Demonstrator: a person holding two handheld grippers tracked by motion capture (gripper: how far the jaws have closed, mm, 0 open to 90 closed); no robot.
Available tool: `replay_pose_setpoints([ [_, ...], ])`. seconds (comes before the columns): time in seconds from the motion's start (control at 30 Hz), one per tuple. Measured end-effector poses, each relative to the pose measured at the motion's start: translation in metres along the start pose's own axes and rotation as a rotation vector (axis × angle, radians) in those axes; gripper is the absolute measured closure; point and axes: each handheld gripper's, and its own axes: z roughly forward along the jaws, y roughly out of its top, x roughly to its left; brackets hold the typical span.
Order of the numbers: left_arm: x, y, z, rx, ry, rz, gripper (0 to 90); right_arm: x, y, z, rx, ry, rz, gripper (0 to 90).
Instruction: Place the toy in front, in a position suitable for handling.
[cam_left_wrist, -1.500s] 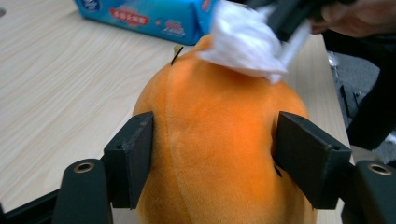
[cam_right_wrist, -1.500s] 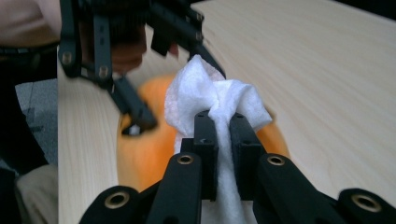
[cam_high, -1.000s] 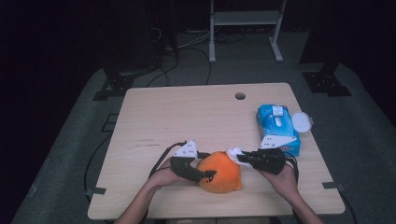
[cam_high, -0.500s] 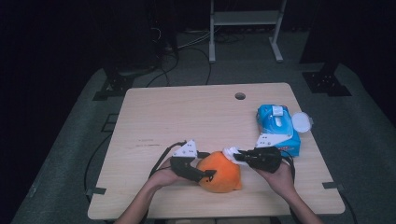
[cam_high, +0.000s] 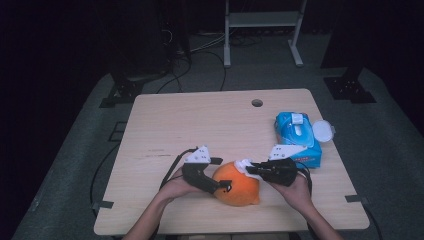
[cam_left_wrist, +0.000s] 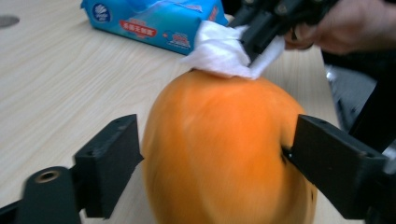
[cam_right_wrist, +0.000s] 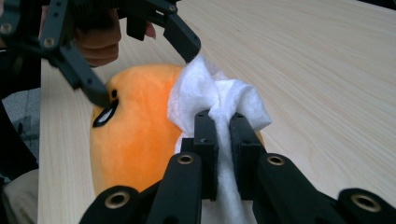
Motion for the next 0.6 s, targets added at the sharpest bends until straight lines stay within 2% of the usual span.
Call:
replay_pose_setpoints([
  [0.07, 0.005, -0.004, 0.0, 0.011, -0.009, -0.045, 14.7, -0.004, -0.002, -0.003, 0.001, -0.002, 0.02, 82.7],
  [0.13, 0.006, -0.007, 0.002, 0.005, -0.042, -0.066, 23.3, -0.009, -0.003, -0.003, -0.001, 0.008, 0.041, 82.7],
  [0.2, 0.003, -0.006, 0.003, 0.012, -0.033, -0.037, 27.5, -0.008, 0.0, -0.002, -0.002, 0.009, 0.036, 82.7],
  [0.27, 0.0, -0.004, 0.004, 0.014, -0.027, -0.018, 30.1, -0.003, 0.006, -0.001, -0.006, 0.007, 0.011, 82.7],
  [0.47, -0.017, 0.004, 0.008, 0.029, 0.002, 0.069, 32.6, 0.023, 0.032, 0.017, -0.007, 0.064, -0.085, 82.7],
  [0.53, -0.018, 0.004, 0.007, 0.032, 0.005, 0.075, 33.0, 0.026, 0.038, 0.022, 0.005, 0.06, -0.106, 82.7],
  [0.6, -0.016, 0.001, 0.006, 0.028, -0.002, 0.077, 33.4, 0.023, 0.038, 0.023, 0.013, 0.054, -0.102, 82.7],
])
